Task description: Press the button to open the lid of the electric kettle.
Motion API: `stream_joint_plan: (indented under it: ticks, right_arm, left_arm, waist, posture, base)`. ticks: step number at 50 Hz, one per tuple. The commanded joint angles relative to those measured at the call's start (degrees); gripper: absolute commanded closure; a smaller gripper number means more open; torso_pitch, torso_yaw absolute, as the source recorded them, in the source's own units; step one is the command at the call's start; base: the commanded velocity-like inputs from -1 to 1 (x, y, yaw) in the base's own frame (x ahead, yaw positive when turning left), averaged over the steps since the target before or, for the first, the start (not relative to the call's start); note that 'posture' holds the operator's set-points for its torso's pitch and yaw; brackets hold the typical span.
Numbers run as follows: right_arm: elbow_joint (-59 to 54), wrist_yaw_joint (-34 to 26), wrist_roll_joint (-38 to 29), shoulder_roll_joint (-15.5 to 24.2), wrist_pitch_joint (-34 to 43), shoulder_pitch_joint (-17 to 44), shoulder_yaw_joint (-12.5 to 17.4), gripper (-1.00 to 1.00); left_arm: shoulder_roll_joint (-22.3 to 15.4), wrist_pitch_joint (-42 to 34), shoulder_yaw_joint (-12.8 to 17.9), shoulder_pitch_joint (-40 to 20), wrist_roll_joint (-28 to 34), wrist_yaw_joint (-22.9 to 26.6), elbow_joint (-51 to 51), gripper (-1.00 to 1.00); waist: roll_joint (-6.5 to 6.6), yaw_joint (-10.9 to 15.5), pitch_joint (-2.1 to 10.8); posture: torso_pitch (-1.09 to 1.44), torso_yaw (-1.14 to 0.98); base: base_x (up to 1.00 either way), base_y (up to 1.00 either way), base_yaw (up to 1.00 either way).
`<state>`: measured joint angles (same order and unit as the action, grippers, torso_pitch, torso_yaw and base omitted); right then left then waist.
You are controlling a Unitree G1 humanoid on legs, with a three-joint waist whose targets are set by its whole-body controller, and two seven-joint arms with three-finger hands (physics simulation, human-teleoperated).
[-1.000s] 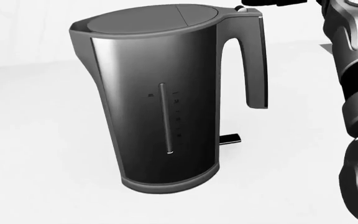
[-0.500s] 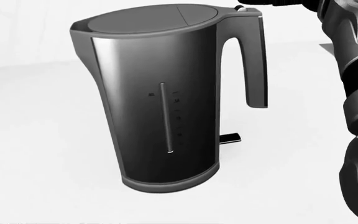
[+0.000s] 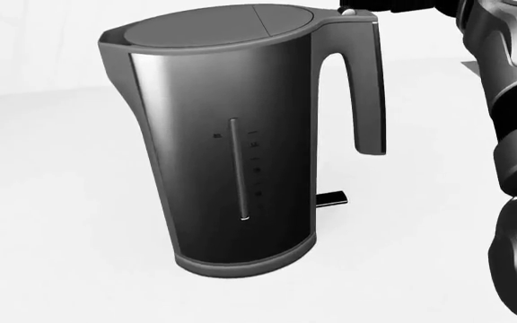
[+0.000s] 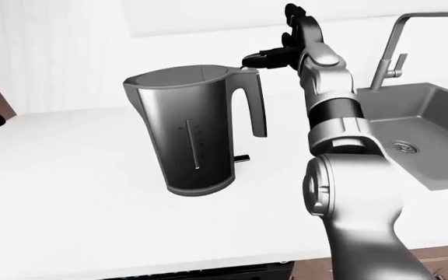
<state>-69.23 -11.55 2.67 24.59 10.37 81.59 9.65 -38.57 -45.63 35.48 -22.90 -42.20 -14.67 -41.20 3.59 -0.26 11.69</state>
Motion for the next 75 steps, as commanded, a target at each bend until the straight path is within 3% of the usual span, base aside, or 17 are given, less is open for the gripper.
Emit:
stream_joint_plan:
  ticks: [1,14,29,46,54,66,75]
  right_arm:
    - [2.20,-0.38,0.47,0.51,-1.26,2.58,0.25,-1.00]
    - [2.59,-3.30,-0.71,0.35,-1.39,1.75,-0.46,-1.00]
    - [0.81,0.77,2.74,0.84,1.52,3.89,1.55,-1.00]
    - [1.82,-4.60,6.82,1.30,7.33,4.90,1.45,-1.00]
    - [2.17,-7.06,5.54,1.50,7.04,4.28,0.62,-1.00]
    - [2.10,-5.96,2.32,1.40,3.48,4.31,-0.14,-1.00]
    - [2.28,-8.03,-6.99,1.87,-5.58,4.54,-3.67,-1.00]
  left_arm:
    - [-0.93,1.33,0.68,-1.16,0.26,-0.01,-0.57,-1.00]
    - [-0.66,1.38,0.89,-0.77,0.42,0.17,-0.83,-1.00]
    - [-0.92,1.09,0.87,-1.19,0.07,-0.09,-0.84,-1.00]
    - [-0.65,1.37,0.49,-1.02,0.51,0.11,-0.73,-1.00]
    - [-0.53,1.38,0.55,-0.98,0.66,0.21,-0.72,-1.00]
    - [-0.73,1.11,0.98,-1.00,0.19,0.15,-0.96,-1.00]
    - [-0.94,1.21,0.89,-1.08,-0.05,-0.14,-0.80,-1.00]
  waist:
    - [-0.01,-0.01,0.82]
    - [-0.02,-0.05,0.93]
    - [-0.04,-0.10,0.87]
    - [-0.09,-0.15,0.72]
    - [-0.06,-0.12,0.70]
    - [0.10,-0.06,0.68]
    - [0.20,-0.09,0.65]
  posture:
    - [-0.31,0.00]
    - [-0.31,0.00]
    - [-0.31,0.00]
    - [-0.31,0.00]
    - [-0.31,0.00]
    - [-0.31,0.00]
    - [-0.31,0.00]
  base:
    - [0.00,0.00,0.00]
    - [0.00,0.00,0.00]
    - [0.00,0.00,0.00]
    - [0.00,0.00,0.00]
    - [0.00,0.00,0.00]
    - [0.00,0.00,0.00]
    - [0.00,0.00,0.00]
